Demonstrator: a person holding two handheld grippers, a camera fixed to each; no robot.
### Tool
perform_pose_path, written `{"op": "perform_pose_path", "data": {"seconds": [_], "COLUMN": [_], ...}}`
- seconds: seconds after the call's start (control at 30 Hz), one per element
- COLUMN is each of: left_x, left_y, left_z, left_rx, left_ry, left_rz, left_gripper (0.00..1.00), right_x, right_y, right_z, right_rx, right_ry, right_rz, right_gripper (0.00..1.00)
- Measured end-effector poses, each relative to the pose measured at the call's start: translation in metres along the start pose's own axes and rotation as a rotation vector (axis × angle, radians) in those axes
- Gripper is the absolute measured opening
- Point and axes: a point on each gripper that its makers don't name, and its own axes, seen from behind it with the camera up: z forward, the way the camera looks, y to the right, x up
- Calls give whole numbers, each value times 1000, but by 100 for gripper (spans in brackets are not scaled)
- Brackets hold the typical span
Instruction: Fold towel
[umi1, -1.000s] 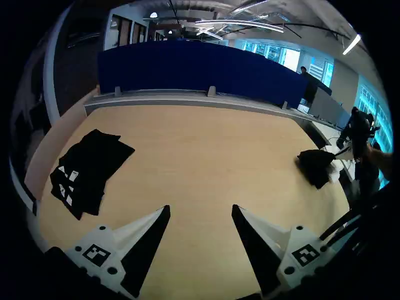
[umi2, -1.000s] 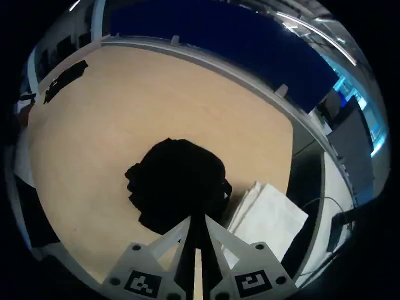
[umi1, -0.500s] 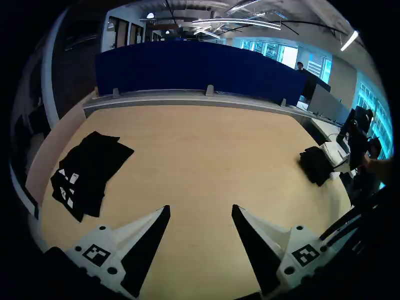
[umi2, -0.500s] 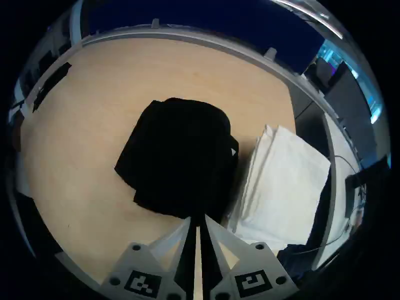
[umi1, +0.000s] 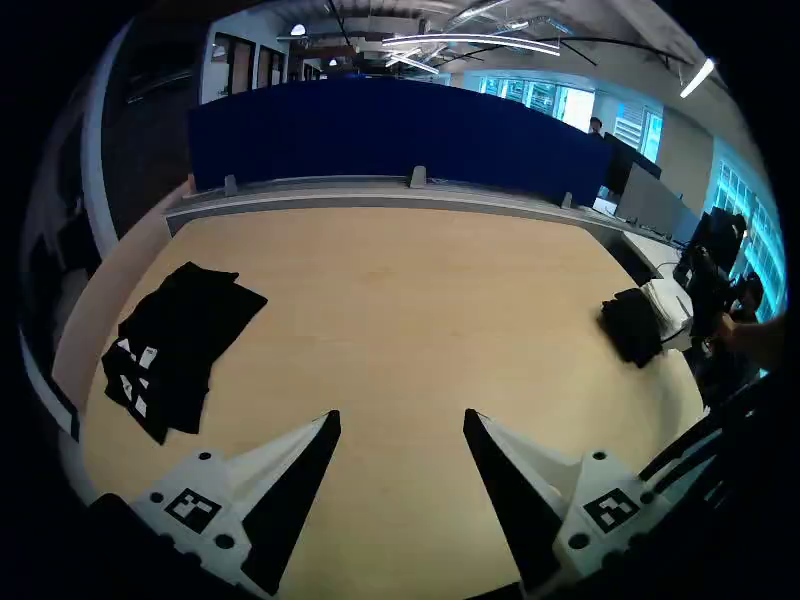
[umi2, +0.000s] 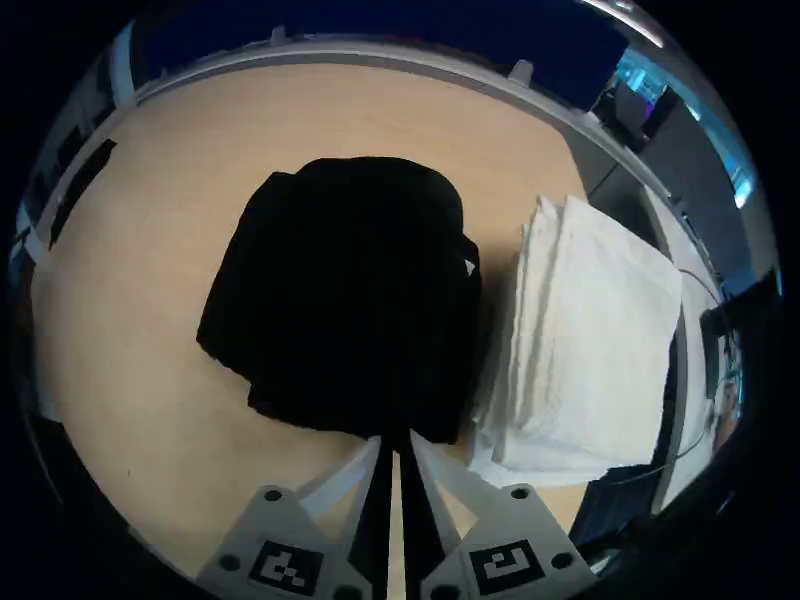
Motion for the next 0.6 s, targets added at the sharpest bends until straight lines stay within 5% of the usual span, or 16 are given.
{"op": "perform_pose_path", "data": {"seconds": [0.3,0.6], "left_x": [0,2], "left_y": [4,7], "left_z": [3,5], "left_rx": [-8,-18], "left_ry": [0,0], "left_rz": [2,5], "left_gripper": [91,91], "right_x": [4,13], "right_y": [0,0], "right_z": [-11,-34], "right_rx": [-15,-47], "right_ry": [39,111], "right_rz": [-20,-47], "right_gripper": [6,20]}}
